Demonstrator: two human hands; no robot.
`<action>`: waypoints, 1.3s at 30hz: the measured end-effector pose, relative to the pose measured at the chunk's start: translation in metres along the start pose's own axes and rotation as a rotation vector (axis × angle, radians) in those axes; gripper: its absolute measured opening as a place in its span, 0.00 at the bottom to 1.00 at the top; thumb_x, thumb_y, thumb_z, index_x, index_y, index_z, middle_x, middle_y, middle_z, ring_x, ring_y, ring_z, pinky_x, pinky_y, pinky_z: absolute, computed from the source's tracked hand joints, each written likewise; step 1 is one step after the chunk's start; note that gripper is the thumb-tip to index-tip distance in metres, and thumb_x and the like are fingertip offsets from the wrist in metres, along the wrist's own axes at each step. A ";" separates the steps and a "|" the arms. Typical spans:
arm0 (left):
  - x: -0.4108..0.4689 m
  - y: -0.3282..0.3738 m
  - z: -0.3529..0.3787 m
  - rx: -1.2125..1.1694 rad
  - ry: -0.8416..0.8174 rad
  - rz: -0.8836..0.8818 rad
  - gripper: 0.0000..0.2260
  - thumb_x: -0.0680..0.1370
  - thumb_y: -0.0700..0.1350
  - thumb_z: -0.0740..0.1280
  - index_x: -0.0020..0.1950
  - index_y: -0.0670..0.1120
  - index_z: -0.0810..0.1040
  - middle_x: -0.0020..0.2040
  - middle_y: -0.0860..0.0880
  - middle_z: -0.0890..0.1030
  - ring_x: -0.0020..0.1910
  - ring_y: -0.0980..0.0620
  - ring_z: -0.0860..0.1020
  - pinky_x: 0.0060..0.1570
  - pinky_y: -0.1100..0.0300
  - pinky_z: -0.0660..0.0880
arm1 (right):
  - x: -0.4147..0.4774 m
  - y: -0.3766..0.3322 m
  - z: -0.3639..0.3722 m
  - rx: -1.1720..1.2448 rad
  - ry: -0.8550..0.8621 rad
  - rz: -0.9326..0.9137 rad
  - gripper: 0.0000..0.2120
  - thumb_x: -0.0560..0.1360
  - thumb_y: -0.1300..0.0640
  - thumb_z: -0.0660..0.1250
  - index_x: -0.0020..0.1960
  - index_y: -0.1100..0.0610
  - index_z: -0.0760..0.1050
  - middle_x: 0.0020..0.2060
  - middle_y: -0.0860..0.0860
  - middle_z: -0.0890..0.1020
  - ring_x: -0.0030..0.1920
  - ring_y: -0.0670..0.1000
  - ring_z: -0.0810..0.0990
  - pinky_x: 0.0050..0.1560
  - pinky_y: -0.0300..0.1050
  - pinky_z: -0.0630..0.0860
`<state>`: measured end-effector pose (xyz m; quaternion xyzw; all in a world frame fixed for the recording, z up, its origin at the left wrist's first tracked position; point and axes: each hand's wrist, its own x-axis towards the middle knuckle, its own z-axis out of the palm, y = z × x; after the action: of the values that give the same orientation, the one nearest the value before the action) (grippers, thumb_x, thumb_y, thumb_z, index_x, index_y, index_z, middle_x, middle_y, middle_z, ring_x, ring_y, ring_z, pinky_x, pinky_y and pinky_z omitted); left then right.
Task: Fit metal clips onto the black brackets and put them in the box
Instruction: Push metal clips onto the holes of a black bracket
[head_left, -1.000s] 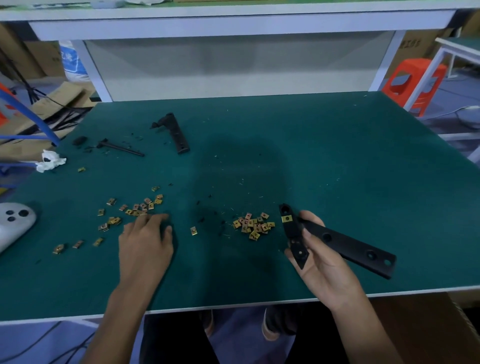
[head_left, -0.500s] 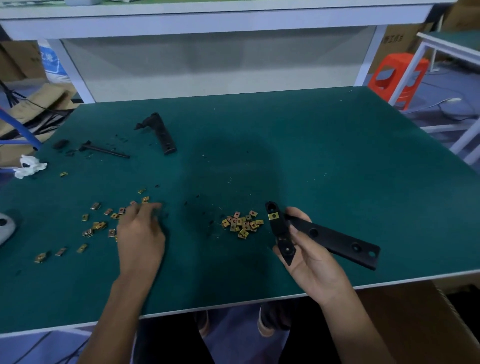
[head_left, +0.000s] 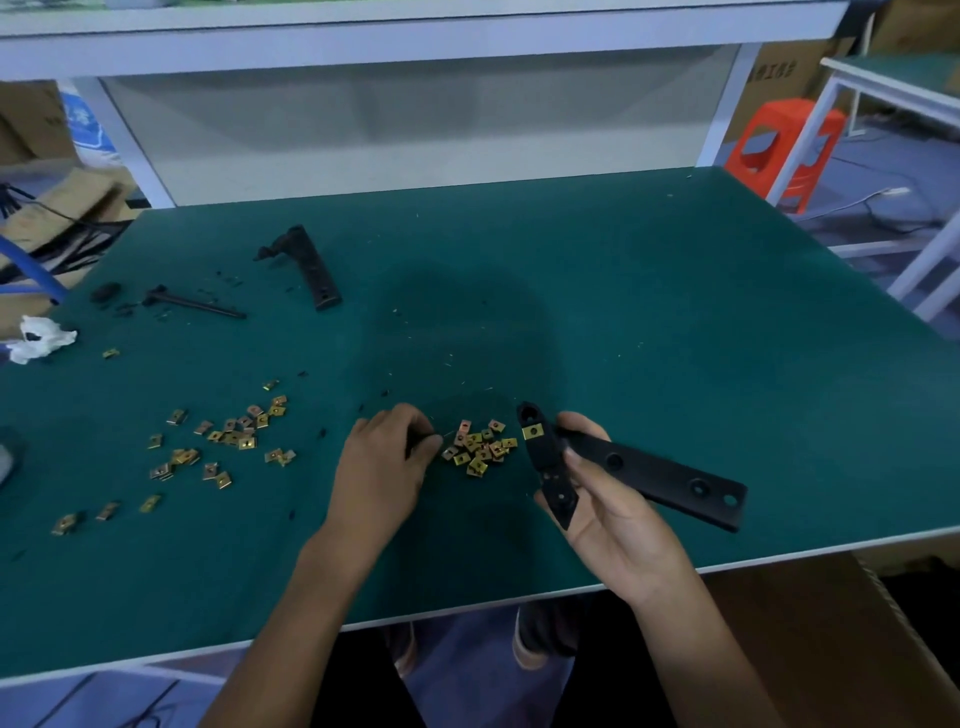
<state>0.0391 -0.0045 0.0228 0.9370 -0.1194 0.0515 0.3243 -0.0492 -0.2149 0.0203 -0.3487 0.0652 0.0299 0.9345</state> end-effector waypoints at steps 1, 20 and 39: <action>-0.001 0.001 -0.002 -0.068 0.010 -0.046 0.03 0.79 0.46 0.71 0.49 0.48 0.78 0.44 0.55 0.80 0.45 0.53 0.77 0.45 0.57 0.72 | 0.001 0.000 0.000 -0.002 -0.004 0.001 0.15 0.76 0.64 0.65 0.57 0.50 0.83 0.53 0.53 0.86 0.49 0.48 0.86 0.44 0.42 0.82; -0.057 0.071 0.008 -1.071 -0.282 -0.340 0.07 0.80 0.38 0.69 0.51 0.47 0.85 0.39 0.46 0.85 0.36 0.55 0.79 0.38 0.65 0.77 | 0.003 0.002 -0.004 -0.051 -0.055 -0.020 0.17 0.73 0.58 0.72 0.62 0.51 0.78 0.55 0.55 0.84 0.52 0.53 0.83 0.49 0.47 0.81; -0.066 0.080 0.012 -1.431 -0.435 -0.639 0.09 0.72 0.50 0.72 0.36 0.47 0.85 0.35 0.48 0.79 0.31 0.56 0.74 0.30 0.64 0.74 | -0.002 0.001 -0.001 -0.115 -0.074 -0.029 0.18 0.72 0.58 0.72 0.61 0.49 0.80 0.54 0.55 0.83 0.50 0.52 0.83 0.48 0.45 0.81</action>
<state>-0.0452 -0.0607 0.0493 0.4807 0.0897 -0.3155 0.8132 -0.0511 -0.2146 0.0188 -0.4012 0.0238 0.0328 0.9151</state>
